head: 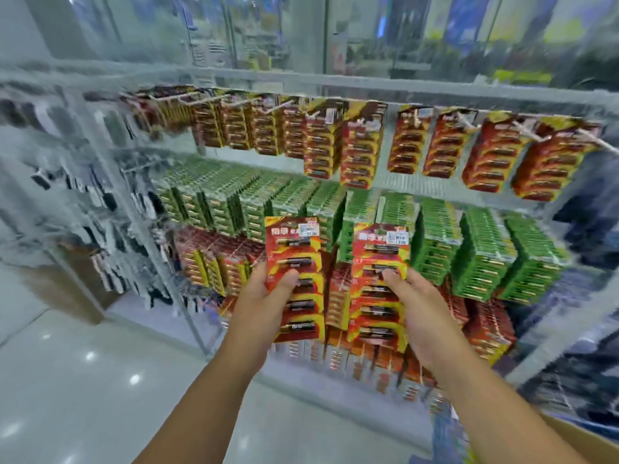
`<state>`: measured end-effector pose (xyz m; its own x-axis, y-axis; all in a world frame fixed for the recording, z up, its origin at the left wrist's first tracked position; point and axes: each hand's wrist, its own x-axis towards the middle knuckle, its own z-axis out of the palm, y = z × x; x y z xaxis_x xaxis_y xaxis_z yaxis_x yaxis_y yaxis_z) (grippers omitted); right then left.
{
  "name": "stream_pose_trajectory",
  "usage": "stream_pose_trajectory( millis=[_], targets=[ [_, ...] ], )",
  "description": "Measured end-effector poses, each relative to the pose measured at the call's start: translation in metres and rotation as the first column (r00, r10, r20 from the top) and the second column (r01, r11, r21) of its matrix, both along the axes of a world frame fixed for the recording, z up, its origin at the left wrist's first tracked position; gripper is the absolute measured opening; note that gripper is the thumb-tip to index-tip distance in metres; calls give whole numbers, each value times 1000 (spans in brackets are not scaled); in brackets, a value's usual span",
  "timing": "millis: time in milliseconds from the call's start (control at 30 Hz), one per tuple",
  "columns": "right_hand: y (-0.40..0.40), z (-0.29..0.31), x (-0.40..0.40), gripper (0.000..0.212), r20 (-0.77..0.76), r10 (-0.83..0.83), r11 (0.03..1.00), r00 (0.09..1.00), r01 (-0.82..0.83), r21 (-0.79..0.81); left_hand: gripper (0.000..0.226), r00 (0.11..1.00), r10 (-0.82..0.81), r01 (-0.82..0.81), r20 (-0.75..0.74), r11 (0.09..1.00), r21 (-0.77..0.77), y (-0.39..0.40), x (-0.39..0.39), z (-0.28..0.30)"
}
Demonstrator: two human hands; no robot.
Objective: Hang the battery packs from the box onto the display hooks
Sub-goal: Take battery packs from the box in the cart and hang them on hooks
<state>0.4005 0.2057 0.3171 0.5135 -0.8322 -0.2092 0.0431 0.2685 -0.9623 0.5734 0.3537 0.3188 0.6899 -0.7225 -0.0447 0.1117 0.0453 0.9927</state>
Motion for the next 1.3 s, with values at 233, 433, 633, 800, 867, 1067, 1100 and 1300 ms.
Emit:
stream_pose_trajectory(
  millis=[233,433,633,800,867,1067,1100,1300],
  targets=[
    [-41,27,47,20,67,-10,996,998,15,-83,17,999,-17,17,30,1000,-10,-50,45,33],
    [-94,50,89,23,133,10,995,991,4,-101,21,998,-15,20,67,998,-65,-108,74,57],
    [-128,70,115,17,151,22,987,988,3,-159,28,996,-4,13,93,995,-94,-152,106,73],
    [-144,79,142,16,118,-24,981,993,46,-189,25,997,-4,12,72,994,-113,-180,133,75],
    [-148,79,152,17,102,-52,980,993,70,-185,24,997,-14,22,70,994,-108,-188,144,76],
    [-157,74,173,27,114,-150,975,982,166,-150,22,995,-81,87,61,992,-90,-209,176,73],
    [-160,73,176,24,106,-164,973,981,178,-145,22,993,-93,98,67,992,-84,-213,181,72],
    [-169,72,190,19,84,-245,956,966,255,-148,26,983,-168,171,69,985,-31,-233,197,68]
  ],
)
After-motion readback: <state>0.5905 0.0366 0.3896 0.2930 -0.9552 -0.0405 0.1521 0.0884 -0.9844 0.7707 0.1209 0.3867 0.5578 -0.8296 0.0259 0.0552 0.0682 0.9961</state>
